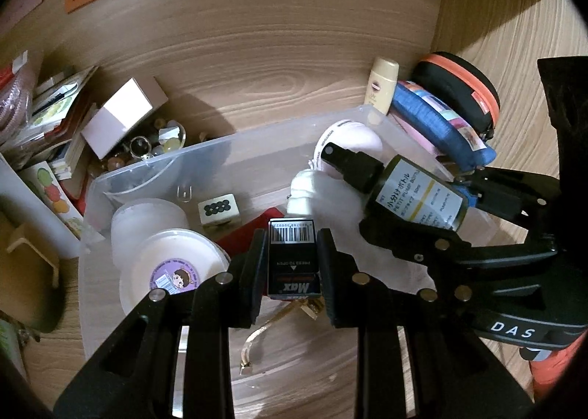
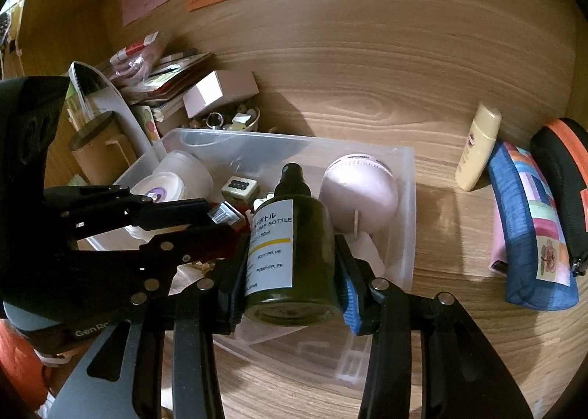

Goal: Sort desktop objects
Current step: 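Lower the blue card box into the box with left tool while right tool releases the bottle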

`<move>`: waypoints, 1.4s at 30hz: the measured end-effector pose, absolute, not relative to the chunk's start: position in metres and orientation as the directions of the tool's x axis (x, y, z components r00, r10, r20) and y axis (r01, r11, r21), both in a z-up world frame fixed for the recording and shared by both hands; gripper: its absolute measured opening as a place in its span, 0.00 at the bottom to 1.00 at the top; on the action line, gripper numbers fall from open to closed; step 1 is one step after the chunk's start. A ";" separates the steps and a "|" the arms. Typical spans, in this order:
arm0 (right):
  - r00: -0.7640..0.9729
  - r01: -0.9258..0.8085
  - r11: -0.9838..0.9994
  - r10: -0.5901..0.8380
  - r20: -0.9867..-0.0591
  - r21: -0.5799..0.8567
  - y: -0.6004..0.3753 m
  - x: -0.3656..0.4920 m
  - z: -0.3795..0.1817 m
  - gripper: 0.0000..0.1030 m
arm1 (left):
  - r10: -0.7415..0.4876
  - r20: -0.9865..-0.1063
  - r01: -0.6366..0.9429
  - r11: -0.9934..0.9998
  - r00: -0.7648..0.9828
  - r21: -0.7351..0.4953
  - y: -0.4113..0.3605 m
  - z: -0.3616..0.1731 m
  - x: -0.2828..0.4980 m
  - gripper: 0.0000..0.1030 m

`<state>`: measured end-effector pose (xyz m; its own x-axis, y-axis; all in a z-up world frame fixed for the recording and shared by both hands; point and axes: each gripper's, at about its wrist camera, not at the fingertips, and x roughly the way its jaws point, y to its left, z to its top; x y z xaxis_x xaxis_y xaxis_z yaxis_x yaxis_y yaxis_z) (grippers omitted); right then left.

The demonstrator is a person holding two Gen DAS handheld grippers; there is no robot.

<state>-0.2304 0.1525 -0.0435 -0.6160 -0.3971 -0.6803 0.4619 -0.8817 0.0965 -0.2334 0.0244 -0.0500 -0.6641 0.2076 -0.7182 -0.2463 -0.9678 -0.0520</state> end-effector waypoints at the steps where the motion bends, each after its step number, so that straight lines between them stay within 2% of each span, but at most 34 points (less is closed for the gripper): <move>1: -0.617 0.463 -0.882 -0.396 -0.680 0.094 0.152 -0.230 -0.044 0.37 | 0.204 -0.718 -0.246 -0.968 -0.666 -0.047 0.025 -0.050 -0.233 0.25; 15: -0.616 0.473 -0.878 -0.386 -0.687 0.070 0.150 -0.229 -0.045 0.38 | 0.181 -0.711 -0.245 -0.969 -0.680 -0.013 0.025 -0.051 -0.231 0.26; 21: -0.608 0.483 -0.871 -0.406 -0.683 0.087 0.151 -0.229 -0.045 0.41 | 0.198 -0.714 -0.248 -0.968 -0.672 -0.034 0.022 -0.051 -0.231 0.26; 23: -0.609 0.485 -0.870 -0.410 -0.679 0.091 0.152 -0.227 -0.044 0.44 | 0.206 -0.714 -0.249 -0.967 -0.669 -0.046 0.021 -0.051 -0.230 0.27; 31: -0.659 0.472 -0.879 -0.409 -0.631 0.076 0.156 -0.218 -0.032 0.69 | 0.283 -0.713 -0.262 -0.955 -0.642 -0.143 0.011 -0.048 -0.232 0.35; 37: -0.677 0.474 -0.878 -0.410 -0.611 0.065 0.157 -0.214 -0.026 0.77 | 0.292 -0.711 -0.257 -0.953 -0.640 -0.160 0.009 -0.046 -0.233 0.42; 40: -0.684 0.470 -0.880 -0.412 -0.602 0.067 0.159 -0.213 -0.024 0.82 | 0.302 -0.701 -0.260 -0.950 -0.646 -0.170 0.007 -0.043 -0.233 0.47; 42: -0.686 0.472 -0.879 -0.414 -0.598 0.068 0.160 -0.213 -0.023 0.83 | 0.279 -0.691 -0.243 -0.958 -0.667 -0.151 0.004 -0.041 -0.233 0.58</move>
